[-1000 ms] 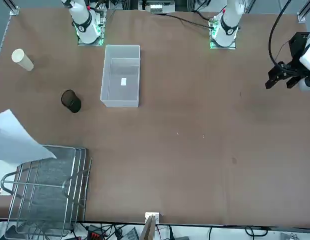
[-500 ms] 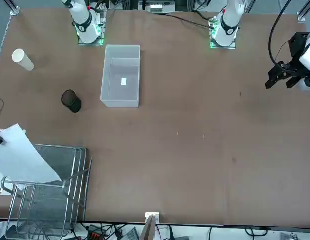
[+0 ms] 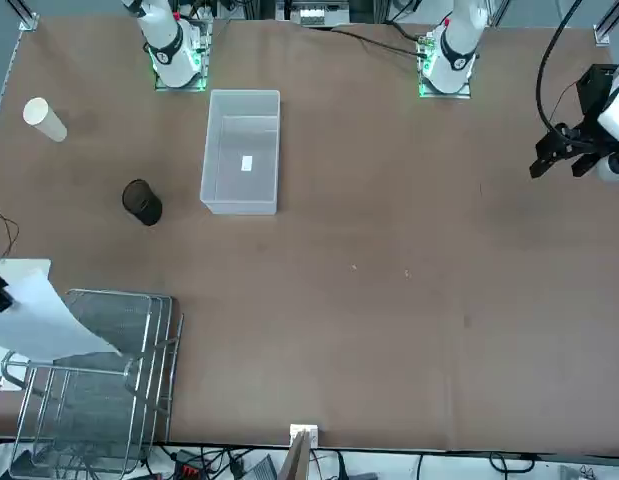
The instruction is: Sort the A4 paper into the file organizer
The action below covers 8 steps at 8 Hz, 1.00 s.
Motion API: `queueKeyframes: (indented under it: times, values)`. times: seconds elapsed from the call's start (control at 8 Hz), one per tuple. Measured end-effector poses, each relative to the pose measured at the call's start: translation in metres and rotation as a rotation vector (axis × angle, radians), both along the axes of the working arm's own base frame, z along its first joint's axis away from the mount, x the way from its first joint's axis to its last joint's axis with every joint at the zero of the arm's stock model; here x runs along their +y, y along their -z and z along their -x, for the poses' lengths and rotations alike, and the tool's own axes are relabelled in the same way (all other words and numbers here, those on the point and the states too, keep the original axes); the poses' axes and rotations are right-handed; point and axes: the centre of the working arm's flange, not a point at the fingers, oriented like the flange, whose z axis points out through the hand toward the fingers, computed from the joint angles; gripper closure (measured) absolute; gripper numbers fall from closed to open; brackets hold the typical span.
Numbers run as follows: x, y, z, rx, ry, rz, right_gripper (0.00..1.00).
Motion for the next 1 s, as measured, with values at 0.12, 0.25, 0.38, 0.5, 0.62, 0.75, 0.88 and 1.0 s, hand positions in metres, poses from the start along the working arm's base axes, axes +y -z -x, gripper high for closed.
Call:
queueKeyframes:
  times: [0.12,0.25,0.38,0.5,0.62,0.75,0.88,1.0]
  values:
    - [0.000,0.013,0.000,0.007,0.008,0.002,0.98]
    - [0.001,0.022,0.001,0.023,0.008,0.001,0.98]
    - [0.003,0.030,0.004,0.043,0.003,-0.003,0.98]
    - [0.006,0.035,0.011,0.072,-0.008,-0.010,0.98]
    - [0.009,0.037,0.022,0.110,-0.026,-0.020,0.98]
    - [0.011,0.038,0.034,0.149,-0.045,-0.026,0.98]
    - [0.009,0.038,0.046,0.184,-0.058,-0.027,0.98]
    - [0.006,0.040,0.054,0.214,-0.065,-0.023,0.98]
